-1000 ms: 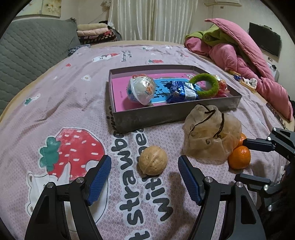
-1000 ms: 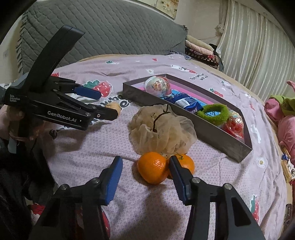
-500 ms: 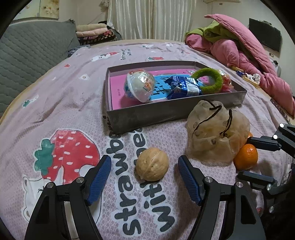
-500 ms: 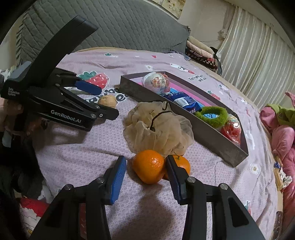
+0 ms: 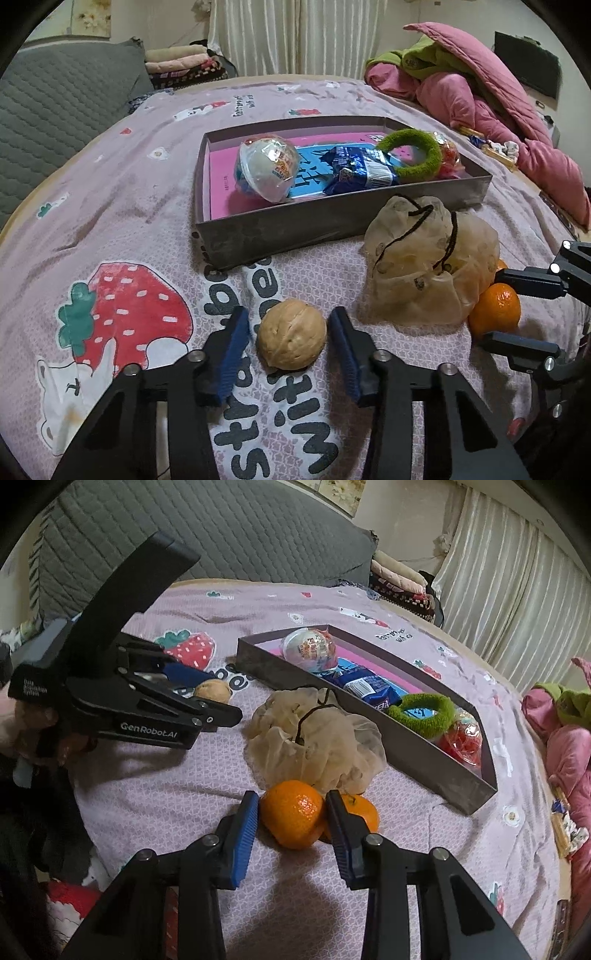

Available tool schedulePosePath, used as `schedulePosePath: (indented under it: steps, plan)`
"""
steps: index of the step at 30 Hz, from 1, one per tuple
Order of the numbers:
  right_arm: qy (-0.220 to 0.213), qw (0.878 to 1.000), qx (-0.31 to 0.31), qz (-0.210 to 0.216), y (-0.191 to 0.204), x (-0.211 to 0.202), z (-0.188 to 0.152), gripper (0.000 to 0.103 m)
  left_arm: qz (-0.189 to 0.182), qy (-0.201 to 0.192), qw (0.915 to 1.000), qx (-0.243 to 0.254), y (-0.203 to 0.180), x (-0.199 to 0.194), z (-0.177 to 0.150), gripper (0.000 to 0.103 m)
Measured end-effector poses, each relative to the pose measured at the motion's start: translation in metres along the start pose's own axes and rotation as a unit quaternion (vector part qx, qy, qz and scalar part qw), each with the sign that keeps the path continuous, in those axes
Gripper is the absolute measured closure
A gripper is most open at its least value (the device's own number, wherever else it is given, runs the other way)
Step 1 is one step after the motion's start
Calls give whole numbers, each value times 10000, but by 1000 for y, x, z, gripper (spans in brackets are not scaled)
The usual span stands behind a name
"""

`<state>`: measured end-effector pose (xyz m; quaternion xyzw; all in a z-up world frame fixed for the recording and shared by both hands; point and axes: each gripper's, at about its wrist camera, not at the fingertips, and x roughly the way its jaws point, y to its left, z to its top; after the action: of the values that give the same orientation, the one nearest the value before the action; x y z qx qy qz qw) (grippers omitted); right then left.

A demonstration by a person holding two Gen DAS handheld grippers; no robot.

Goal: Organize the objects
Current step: 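Grasp the walnut with left tool while right tool grasps a mandarin orange, then lift the walnut and orange and carry both over the tray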

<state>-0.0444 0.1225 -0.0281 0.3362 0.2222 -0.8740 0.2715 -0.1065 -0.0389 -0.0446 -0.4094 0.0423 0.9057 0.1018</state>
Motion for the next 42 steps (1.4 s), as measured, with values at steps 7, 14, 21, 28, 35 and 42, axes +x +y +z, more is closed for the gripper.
schedulePosePath:
  steps: [7, 14, 21, 28, 35, 42]
  plan:
    - [-49, 9999, 91, 67, -1, -4, 1, 65, -19, -38, 10000, 60, -4, -4, 1, 69]
    - [-118, 9998, 139, 81, -3, -8, 3, 65, -185, -117, 9998, -15, -5, -9, 5, 69]
    - [-258, 9991, 336, 70, -16, -17, 6, 65, -249, -278, 9993, -8, -10, -18, 13, 69]
    - [-418, 9978, 505, 45, -27, -24, 17, 65, -245, -446, 9987, 13, -18, -26, 22, 69]
    - [-614, 9967, 522, -47, -29, -29, 30, 65, -240, -517, 9984, -41, -20, -31, 29, 69]
    - [-741, 9950, 659, -144, -38, -32, 43, 65, -225, -696, 9972, -161, -15, -41, 41, 69]
